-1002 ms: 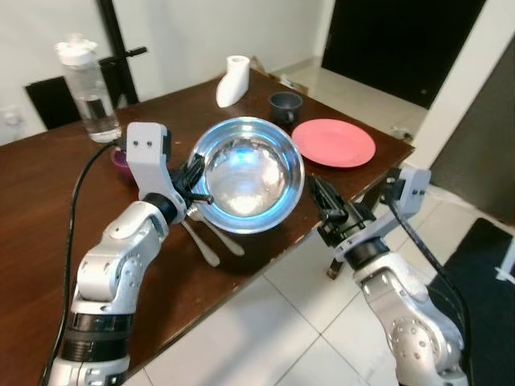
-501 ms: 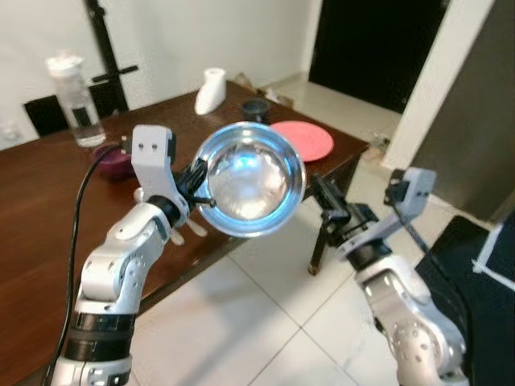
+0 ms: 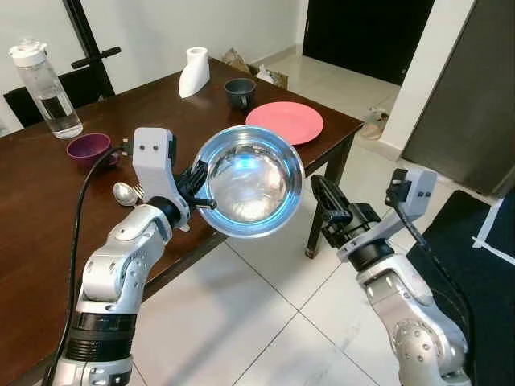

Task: Setting the table

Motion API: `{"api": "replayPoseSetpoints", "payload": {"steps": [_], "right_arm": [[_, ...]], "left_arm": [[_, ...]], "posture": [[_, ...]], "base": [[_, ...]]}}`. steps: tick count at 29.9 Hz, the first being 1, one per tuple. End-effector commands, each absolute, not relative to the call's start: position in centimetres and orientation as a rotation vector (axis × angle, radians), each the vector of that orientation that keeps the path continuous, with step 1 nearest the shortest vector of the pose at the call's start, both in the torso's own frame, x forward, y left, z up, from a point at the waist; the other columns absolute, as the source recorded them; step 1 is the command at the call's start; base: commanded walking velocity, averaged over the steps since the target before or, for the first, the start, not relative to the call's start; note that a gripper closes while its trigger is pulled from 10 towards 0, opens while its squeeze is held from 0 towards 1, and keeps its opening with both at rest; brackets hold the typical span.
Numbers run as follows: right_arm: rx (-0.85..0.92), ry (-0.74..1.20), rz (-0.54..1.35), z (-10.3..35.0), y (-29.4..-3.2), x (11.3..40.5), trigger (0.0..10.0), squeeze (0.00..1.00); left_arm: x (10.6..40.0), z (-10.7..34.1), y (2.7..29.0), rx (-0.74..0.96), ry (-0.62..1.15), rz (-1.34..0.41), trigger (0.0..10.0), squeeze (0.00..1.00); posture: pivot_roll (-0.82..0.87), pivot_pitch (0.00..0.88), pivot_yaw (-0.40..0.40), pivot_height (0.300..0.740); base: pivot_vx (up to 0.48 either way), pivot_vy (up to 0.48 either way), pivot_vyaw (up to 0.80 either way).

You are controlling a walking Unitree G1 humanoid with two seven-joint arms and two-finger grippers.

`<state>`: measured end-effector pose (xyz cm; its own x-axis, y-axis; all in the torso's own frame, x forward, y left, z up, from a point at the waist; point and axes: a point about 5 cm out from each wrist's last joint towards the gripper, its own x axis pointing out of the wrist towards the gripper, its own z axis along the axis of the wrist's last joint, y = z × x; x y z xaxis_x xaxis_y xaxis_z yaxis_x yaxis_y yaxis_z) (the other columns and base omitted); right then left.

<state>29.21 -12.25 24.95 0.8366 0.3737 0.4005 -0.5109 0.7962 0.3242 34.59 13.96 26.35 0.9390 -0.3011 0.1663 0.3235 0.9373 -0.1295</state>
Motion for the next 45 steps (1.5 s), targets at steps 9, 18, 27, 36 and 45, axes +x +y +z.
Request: {"api": "replayPoseSetpoints", "payload": {"steps": [9, 18, 27, 36, 45], "right_arm": [[0.422, -0.31, 0.482, 24.5, -12.2, 29.0, 10.0, 0.0], [0.419, -0.303, 0.47, 24.4, -12.3, 29.2, 10.0, 0.0], [0.423, -0.293, 0.456, 24.1, -12.5, 29.3, 10.0, 0.0], [0.43, -0.263, 0.374, 23.6, -13.2, 30.0, 10.0, 0.0], [0.454, -0.268, 0.369, 23.7, -13.2, 30.0, 10.0, 0.0]], "left_arm": [[34.5, 26.0, 14.4, -0.144, -0.138, -0.298, 10.0, 0.0], [34.4, 25.7, 14.3, -0.148, -0.134, -0.295, 10.0, 0.0], [34.4, 25.5, 14.4, -0.149, -0.131, -0.285, 10.0, 0.0], [34.4, 25.4, 14.6, -0.148, -0.125, -0.266, 10.0, 0.0], [34.5, 25.2, 14.7, -0.143, -0.117, -0.252, 10.0, 0.0]], "posture": [[0.02, 0.154, 0.106, 0.74], [0.02, 0.149, 0.101, 0.74], [0.02, 0.141, 0.098, 0.74], [0.02, 0.139, 0.099, 0.74], [0.03, 0.142, 0.104, 0.74]], "base": [[0.0, 0.0, 0.0], [0.0, 0.0, 0.0], [0.0, 0.0, 0.0], [0.0, 0.0, 0.44], [0.0, 0.0, 0.79]]}}
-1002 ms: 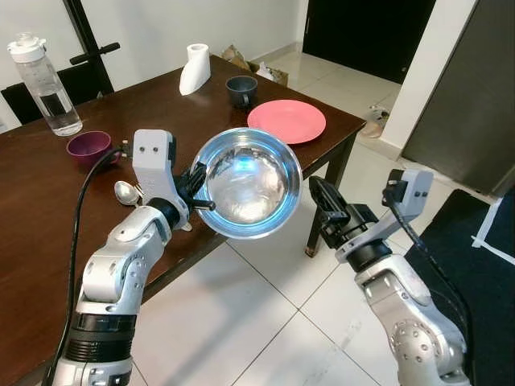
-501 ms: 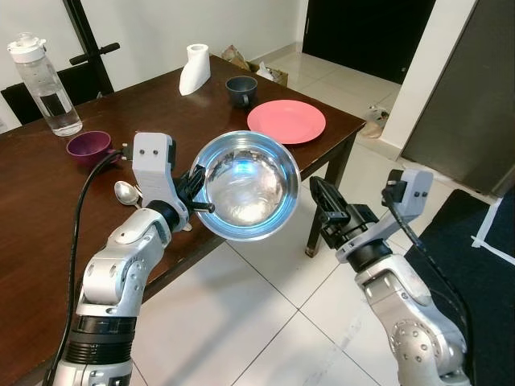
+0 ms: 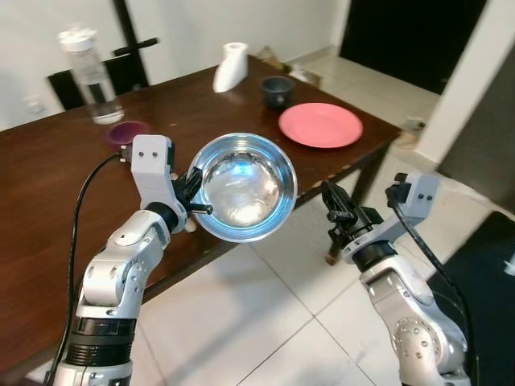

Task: Setting the table

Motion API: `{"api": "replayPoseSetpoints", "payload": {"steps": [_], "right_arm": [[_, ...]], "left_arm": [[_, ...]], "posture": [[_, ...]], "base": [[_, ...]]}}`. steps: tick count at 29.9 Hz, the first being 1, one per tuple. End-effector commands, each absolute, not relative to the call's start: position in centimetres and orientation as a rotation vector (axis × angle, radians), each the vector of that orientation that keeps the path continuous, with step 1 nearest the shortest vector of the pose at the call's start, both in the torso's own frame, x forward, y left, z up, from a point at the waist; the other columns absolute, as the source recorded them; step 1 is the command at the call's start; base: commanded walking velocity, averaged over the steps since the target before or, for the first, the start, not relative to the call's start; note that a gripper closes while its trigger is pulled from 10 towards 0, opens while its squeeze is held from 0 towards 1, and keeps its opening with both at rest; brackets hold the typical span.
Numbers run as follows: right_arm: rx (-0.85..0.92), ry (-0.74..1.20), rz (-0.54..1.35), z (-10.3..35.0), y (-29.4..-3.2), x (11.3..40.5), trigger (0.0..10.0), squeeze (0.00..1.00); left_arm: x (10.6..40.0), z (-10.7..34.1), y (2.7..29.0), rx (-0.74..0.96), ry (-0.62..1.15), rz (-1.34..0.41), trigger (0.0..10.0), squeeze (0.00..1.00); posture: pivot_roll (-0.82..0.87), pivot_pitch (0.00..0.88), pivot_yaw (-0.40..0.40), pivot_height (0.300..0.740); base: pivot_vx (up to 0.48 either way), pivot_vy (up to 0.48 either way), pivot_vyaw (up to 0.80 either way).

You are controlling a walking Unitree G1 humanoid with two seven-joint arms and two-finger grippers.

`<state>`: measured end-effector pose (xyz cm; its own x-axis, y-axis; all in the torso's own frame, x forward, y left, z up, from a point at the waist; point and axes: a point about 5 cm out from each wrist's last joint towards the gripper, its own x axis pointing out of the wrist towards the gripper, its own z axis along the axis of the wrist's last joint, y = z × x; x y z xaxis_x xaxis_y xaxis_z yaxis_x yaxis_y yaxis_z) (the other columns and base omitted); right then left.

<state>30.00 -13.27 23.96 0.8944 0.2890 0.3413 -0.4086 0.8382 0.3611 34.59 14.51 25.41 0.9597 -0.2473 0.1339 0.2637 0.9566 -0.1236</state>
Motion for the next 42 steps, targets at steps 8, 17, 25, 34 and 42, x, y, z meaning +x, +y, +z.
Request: {"api": "replayPoseSetpoints", "payload": {"steps": [8, 17, 25, 34, 42], "right_arm": [[0.462, -0.273, 0.366, 23.66, -13.2, 30.0, 10.0, 0.0], [0.463, -0.279, 0.364, 23.7, -13.26, 29.94, 10.0, 0.0], [0.463, -0.28, 0.359, 23.66, -13.31, 29.88, 10.0, 0.0], [0.464, -0.281, 0.36, 23.67, -13.29, 29.88, 10.0, 0.0], [0.466, -0.279, 0.364, 23.65, -13.22, 29.86, 10.0, 0.0]], "left_arm": [[34.6, 25.2, 14.75, -0.136, -0.11, -0.248, 10.0, 0.0], [34.68, 25.17, 14.71, -0.133, -0.105, -0.248, 10.0, 0.0], [34.71, 25.13, 14.73, -0.132, -0.101, -0.249, 10.0, 0.0], [34.76, 25.11, 14.73, -0.13, -0.099, -0.248, 10.0, 0.0], [34.74, 25.1, 14.74, -0.129, -0.097, -0.246, 10.0, 0.0]], "posture": [[0.03, 0.143, 0.112, 0.74], [0.03, 0.144, 0.117, 0.74], [0.03, 0.146, 0.12, 0.74], [0.03, 0.147, 0.12, 0.74], [0.03, 0.149, 0.12, 0.74]], "base": [[0.0, 0.0, 0.79], [0.0, 0.0, 0.79], [0.0, 0.0, 0.79], [0.0, 0.0, 0.79], [0.0, 0.0, 0.79]]}}
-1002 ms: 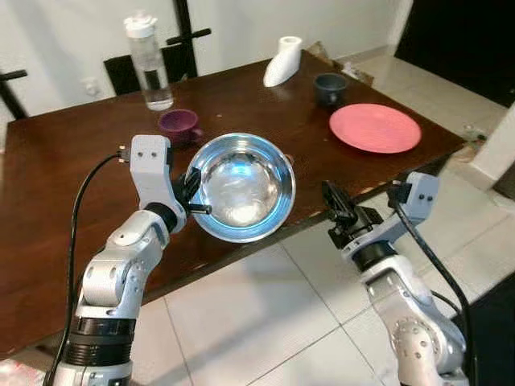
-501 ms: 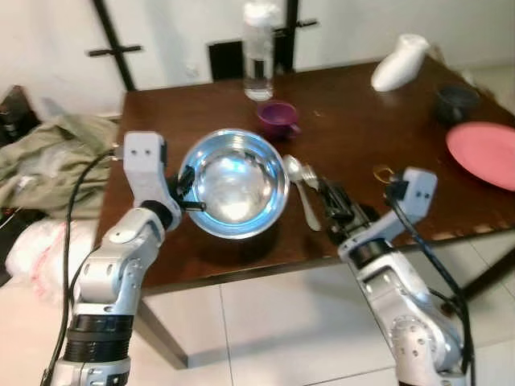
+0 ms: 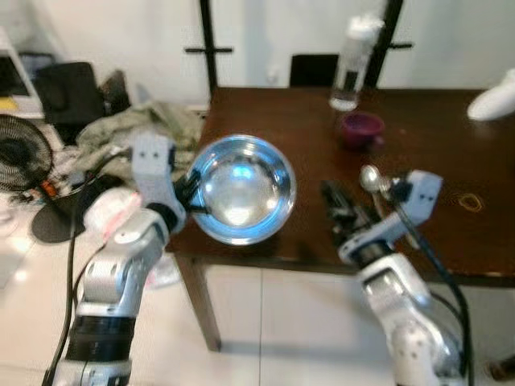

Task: Setting the table

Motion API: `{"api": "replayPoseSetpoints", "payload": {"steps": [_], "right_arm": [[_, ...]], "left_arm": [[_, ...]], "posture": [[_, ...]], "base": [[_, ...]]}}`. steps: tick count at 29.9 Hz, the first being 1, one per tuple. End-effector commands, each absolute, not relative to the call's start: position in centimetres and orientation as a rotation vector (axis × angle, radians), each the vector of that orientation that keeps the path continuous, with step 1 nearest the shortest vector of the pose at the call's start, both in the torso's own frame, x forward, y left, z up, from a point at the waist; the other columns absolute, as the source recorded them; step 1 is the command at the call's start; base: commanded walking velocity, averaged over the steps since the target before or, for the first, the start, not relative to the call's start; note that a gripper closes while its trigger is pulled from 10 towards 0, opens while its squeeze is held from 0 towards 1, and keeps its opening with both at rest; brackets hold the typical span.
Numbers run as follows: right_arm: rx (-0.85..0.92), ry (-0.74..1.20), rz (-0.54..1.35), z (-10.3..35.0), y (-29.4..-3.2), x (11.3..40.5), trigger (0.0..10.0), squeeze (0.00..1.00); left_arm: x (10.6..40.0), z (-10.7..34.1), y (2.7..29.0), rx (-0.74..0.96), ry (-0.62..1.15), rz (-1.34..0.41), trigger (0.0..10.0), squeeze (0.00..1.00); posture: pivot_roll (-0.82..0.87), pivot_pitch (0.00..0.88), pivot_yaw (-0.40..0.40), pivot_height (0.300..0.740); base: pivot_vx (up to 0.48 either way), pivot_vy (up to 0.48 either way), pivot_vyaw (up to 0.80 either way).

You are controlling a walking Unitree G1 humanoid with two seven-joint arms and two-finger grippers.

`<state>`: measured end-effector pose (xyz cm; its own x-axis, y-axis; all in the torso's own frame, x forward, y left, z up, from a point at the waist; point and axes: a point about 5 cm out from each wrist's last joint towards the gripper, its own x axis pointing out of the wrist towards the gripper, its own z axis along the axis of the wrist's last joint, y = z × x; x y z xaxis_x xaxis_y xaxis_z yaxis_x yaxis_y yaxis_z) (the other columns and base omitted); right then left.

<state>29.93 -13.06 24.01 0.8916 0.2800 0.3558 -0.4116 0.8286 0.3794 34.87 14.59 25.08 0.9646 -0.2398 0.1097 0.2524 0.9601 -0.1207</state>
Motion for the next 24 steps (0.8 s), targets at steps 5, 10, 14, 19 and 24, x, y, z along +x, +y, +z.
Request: {"api": "replayPoseSetpoints", "payload": {"steps": [5, 10, 14, 19, 24], "right_arm": [[0.466, -0.278, 0.366, 23.64, -13.2, 29.88, 10.0, 0.0], [0.467, -0.277, 0.367, 23.62, -13.19, 29.9, 10.0, 0.0], [0.466, -0.276, 0.37, 23.62, -13.17, 29.91, 10.0, 0.0], [0.466, -0.276, 0.373, 23.62, -13.16, 29.91, 10.0, 0.0], [0.464, -0.275, 0.377, 23.63, -13.13, 29.9, 10.0, 0.0]], "left_arm": [[34.76, 25.09, 14.78, -0.128, -0.096, -0.243, 10.0, 0.0], [34.79, 25.08, 14.79, -0.127, -0.095, -0.241, 10.0, 0.0], [34.82, 25.06, 14.78, -0.127, -0.093, -0.238, 10.0, 0.0], [34.85, 25.05, 14.75, -0.127, -0.093, -0.236, 10.0, 0.0], [34.89, 25.0, 14.73, -0.127, -0.091, -0.234, 10.0, 0.0]], "posture": [[0.04, 0.149, 0.119, 0.74], [0.03, 0.149, 0.119, 0.74], [0.03, 0.148, 0.118, 0.74], [0.03, 0.147, 0.117, 0.74], [0.03, 0.146, 0.117, 0.74]], "base": [[0.0, 0.0, 0.79], [0.0, 0.0, 0.79], [0.0, 0.0, 0.78], [0.0, 0.0, 0.78], [0.0, 0.0, 0.78]]}}
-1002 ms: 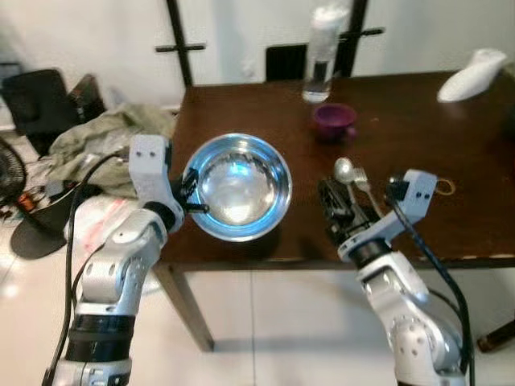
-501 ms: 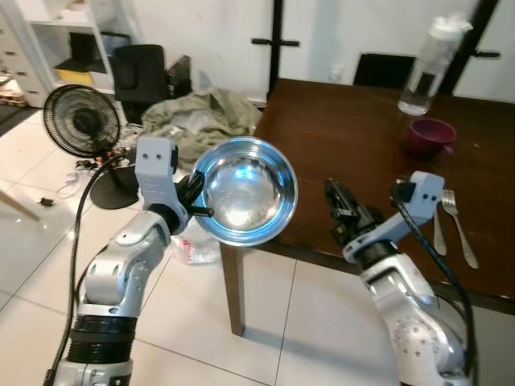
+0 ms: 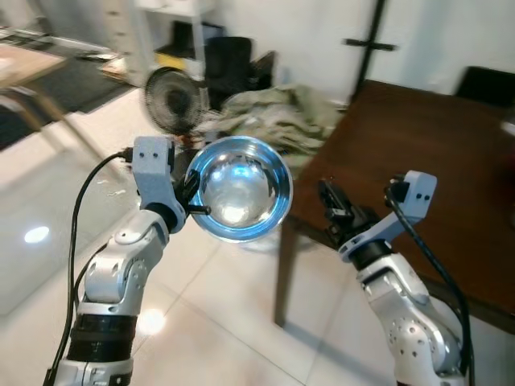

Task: Setting the table

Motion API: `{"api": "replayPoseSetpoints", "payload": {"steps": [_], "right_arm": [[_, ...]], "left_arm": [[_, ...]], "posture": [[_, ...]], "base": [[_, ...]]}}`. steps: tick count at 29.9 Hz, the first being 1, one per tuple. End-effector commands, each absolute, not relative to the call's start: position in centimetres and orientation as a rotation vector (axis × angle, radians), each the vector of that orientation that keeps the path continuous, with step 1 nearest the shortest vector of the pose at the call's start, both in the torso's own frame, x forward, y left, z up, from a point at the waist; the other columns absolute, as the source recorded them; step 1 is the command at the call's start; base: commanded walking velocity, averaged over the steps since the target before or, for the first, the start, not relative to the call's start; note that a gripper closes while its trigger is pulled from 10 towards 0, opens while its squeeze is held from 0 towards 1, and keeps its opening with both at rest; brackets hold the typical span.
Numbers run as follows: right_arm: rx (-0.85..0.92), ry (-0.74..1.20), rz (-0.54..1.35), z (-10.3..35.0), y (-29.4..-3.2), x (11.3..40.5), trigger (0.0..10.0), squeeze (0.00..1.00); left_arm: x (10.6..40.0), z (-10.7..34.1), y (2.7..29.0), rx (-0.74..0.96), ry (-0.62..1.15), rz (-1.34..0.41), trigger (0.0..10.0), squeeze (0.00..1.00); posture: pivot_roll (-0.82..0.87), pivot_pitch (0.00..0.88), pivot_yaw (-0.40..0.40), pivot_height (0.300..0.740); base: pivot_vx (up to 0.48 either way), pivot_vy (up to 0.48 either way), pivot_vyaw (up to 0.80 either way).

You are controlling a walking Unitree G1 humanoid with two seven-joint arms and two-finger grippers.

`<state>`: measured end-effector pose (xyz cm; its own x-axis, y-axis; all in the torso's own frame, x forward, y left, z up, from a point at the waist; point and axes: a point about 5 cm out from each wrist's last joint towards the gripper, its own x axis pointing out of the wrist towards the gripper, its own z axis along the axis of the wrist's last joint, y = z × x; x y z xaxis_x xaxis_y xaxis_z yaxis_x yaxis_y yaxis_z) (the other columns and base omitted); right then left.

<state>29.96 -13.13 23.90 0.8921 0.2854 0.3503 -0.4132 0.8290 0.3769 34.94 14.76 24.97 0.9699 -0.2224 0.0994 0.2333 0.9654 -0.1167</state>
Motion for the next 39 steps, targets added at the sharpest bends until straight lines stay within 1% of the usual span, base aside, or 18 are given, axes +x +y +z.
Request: {"api": "replayPoseSetpoints", "payload": {"steps": [1, 14, 39], "right_arm": [[0.464, -0.275, 0.379, 23.63, -13.1, 29.9, 10.0, 0.0], [0.461, -0.273, 0.388, 23.64, -12.99, 29.93, 10.0, 0.0], [0.46, -0.272, 0.398, 23.7, -12.88, 30.06, 10.0, 0.0]], "left_arm": [[34.91, 24.99, 14.77, -0.127, -0.091, -0.233, 10.0, 0.0], [34.97, 24.97, 14.95, -0.125, -0.092, -0.222, 10.0, 0.0], [35.38, 25.21, 15.67, -0.127, -0.101, -0.14, 10.0, 0.0]], "posture": [[0.03, 0.146, 0.116, 0.74], [0.03, 0.14, 0.112, 0.74], [0.03, 0.136, 0.11, 0.74]], "base": [[0.0, 0.0, 0.78], [0.0, 0.0, 0.78], [0.0, 0.0, 0.78]]}}
